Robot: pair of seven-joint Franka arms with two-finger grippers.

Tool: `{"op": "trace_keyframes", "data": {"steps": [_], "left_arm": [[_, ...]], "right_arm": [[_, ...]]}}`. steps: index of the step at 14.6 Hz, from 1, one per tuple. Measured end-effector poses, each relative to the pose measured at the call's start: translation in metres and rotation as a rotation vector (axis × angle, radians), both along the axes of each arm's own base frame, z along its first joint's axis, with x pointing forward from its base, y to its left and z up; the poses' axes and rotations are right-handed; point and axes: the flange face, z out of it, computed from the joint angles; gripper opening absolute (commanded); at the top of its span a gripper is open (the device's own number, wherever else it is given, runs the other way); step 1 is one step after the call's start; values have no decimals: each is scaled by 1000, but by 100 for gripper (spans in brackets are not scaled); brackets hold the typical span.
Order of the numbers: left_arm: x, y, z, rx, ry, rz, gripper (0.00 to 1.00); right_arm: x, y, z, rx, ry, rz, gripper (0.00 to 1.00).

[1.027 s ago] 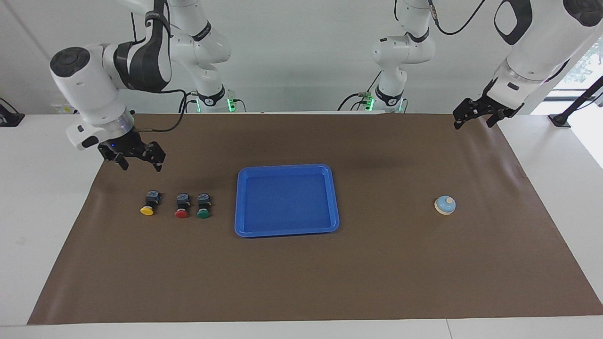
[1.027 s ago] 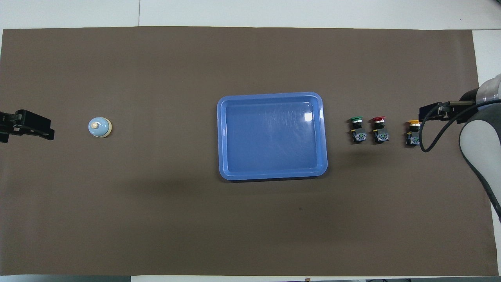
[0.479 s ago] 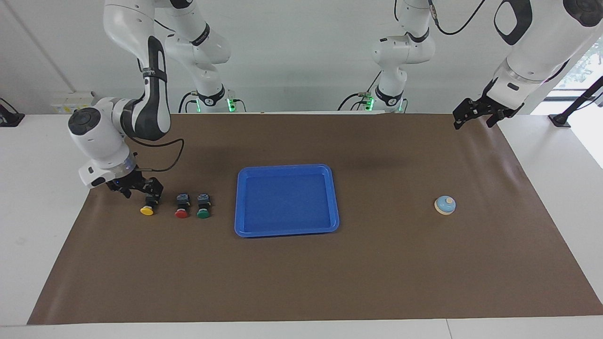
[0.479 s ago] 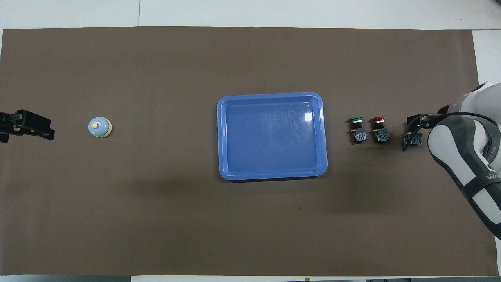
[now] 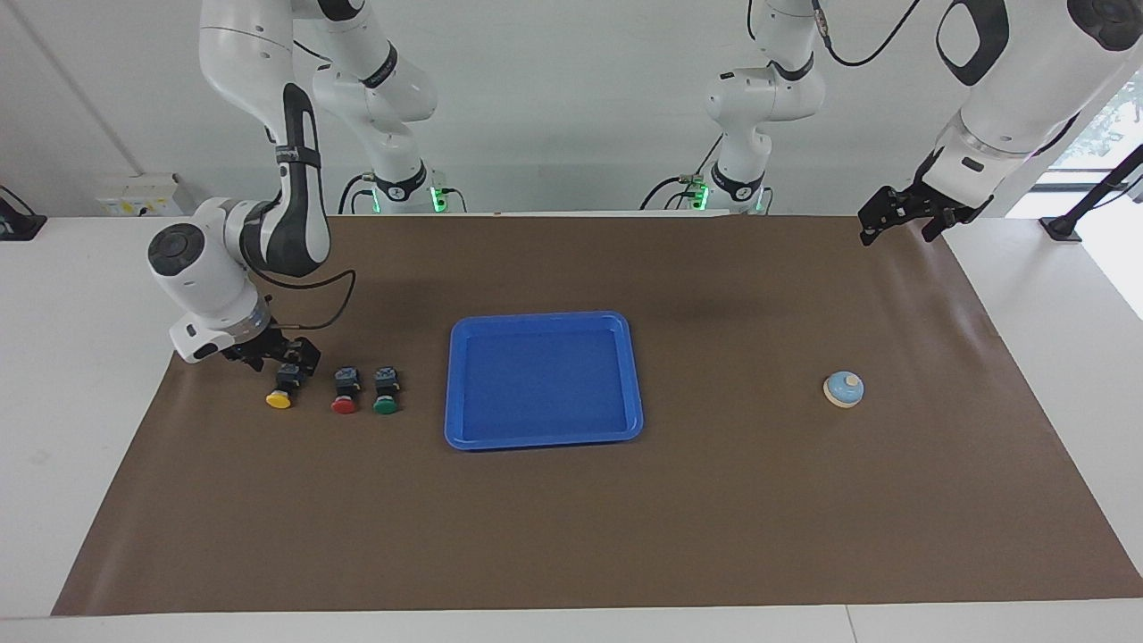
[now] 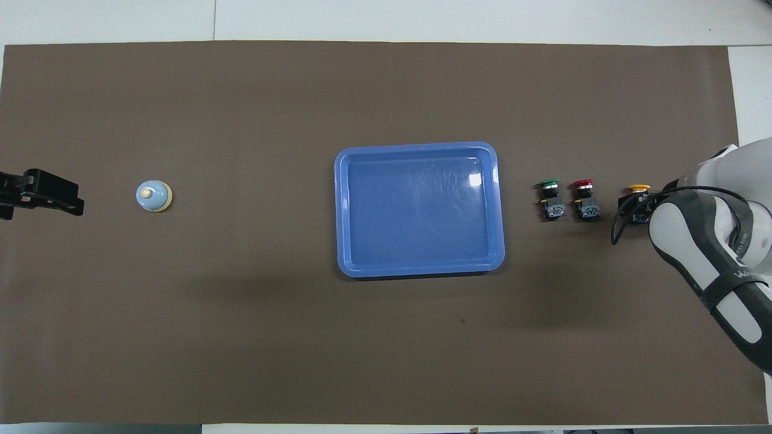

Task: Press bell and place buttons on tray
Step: 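Reach the right gripper to the yellow button and grasp it, then carry the yellow button into the blue tray and open the right gripper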

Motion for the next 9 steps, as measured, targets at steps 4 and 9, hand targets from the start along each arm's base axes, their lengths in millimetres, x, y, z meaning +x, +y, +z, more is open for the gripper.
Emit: {"op": "trace_keyframes", "data": {"steps": [4, 9], "left_arm": [[0, 0, 0, 0, 0, 0, 100], [0, 0, 0, 0, 0, 0, 100]], "right_arm": [[-9, -7, -10, 3, 4, 4, 81], [-12, -11, -14, 3, 2, 2, 0]]}}
